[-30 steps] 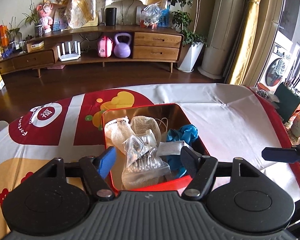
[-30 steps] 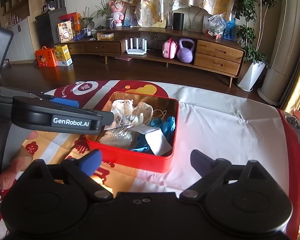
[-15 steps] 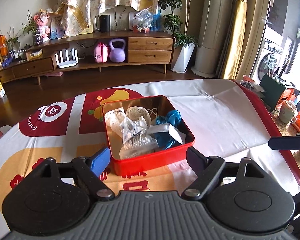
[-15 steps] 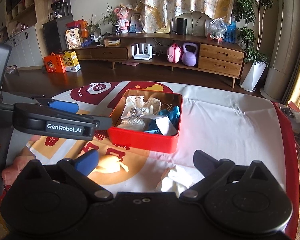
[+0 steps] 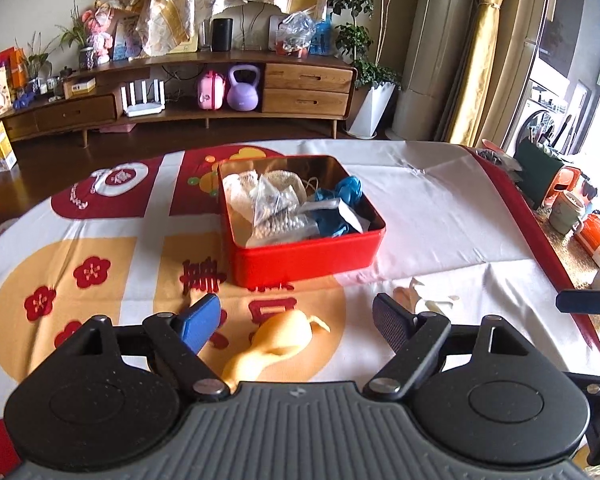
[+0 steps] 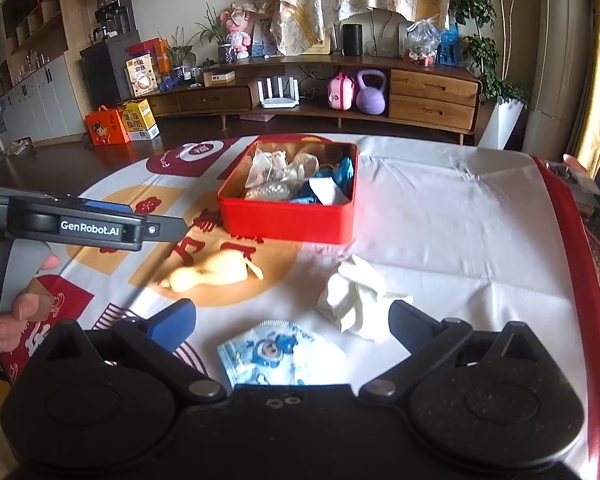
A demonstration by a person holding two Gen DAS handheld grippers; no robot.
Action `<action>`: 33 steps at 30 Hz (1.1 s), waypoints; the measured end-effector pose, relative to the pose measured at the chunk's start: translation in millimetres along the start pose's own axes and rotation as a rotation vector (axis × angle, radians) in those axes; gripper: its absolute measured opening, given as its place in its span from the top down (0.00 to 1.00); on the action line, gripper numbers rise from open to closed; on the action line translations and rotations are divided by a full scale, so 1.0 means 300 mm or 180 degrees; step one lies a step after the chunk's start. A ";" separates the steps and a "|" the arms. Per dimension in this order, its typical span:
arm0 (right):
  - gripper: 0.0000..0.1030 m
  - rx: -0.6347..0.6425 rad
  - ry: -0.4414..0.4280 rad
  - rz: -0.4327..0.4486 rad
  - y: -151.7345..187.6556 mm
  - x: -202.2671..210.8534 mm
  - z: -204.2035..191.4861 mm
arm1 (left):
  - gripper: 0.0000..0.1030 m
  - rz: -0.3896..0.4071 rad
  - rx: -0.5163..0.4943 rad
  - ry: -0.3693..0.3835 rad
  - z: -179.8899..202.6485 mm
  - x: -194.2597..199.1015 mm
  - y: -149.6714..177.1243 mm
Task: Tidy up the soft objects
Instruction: 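Lift both open grippers away from the tin toward the yellow duck, then grasp the yellow rubber duck with the left gripper while the right grasps the blue mask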
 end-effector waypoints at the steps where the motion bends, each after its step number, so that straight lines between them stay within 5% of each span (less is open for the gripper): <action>1: 0.00 -0.0008 0.0006 -0.0005 0.014 -0.001 -0.001 | 0.19 -0.0013 0.0008 0.0009 -0.003 -0.001 0.014; 15: 0.00 0.0015 0.0012 -0.0112 0.164 -0.054 -0.023 | 0.19 -0.0293 0.0050 0.0005 -0.018 -0.096 0.165; 33: 0.08 0.0546 0.0057 -0.0385 0.252 -0.245 -0.092 | 0.19 -0.0238 -0.0171 -0.0206 0.002 -0.278 0.221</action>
Point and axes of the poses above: each gripper's, at about its wrist camera, not at the fingertips, and x roughly against the way its jaws point, z to its right, y to its underside, the point moved 2 cm from there along -x, roughly the way its jaws point, and after that the axes turned 13 degrees about -y, right-handed, at the moved point
